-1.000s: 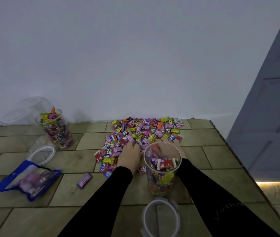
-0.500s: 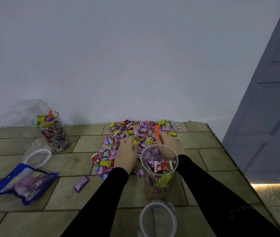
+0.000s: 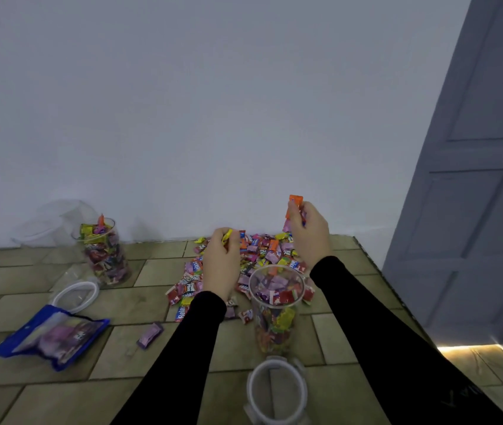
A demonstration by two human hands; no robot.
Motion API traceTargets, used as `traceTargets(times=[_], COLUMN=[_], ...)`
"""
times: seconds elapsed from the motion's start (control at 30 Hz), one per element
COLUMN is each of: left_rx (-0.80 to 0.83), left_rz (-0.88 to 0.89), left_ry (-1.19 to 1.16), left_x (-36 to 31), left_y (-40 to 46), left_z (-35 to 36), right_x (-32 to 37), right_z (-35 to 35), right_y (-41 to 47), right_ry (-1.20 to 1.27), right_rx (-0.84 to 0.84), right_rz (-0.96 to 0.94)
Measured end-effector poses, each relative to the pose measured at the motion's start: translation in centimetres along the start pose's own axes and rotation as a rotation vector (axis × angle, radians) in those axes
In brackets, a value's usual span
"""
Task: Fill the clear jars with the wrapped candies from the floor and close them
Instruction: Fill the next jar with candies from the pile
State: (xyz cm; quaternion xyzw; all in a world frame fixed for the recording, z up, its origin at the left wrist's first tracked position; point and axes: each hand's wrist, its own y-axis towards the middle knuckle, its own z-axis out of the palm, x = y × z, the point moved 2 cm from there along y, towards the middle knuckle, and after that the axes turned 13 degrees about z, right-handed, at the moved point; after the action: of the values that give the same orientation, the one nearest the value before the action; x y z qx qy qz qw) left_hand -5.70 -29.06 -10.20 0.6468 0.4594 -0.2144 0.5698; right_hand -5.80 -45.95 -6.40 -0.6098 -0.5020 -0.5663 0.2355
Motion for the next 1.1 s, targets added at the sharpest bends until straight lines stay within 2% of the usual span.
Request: traceTargets(times=[0.1,0.3,0.7,1.1], left_rx=[-0.048,-0.129,-0.094,-0.152], left_rz=[-0.001,-0.024,-0.025,-0.002], left_ry=[-0.133,-0.388,-0.353,-0.467], left_x=[-1.6,-4.9,-6.0,-5.6], left_y=[-0.4,-2.1,-4.6,-5.3], left_z=[-0.3,-0.2,1.0,0.7], right_x=[1.5,1.3,0.4,0.3], right_z=[-0.3,-0.2,0.7,0.5], right_y=[-1.5,-3.8,-5.7,-5.9], right_ry=[0.128,0.334,0.326,0.319], right_rx=[-0.035,-0.097,-0.151,-0.15], right_rz=[0.022,0.204,0.327,0.346])
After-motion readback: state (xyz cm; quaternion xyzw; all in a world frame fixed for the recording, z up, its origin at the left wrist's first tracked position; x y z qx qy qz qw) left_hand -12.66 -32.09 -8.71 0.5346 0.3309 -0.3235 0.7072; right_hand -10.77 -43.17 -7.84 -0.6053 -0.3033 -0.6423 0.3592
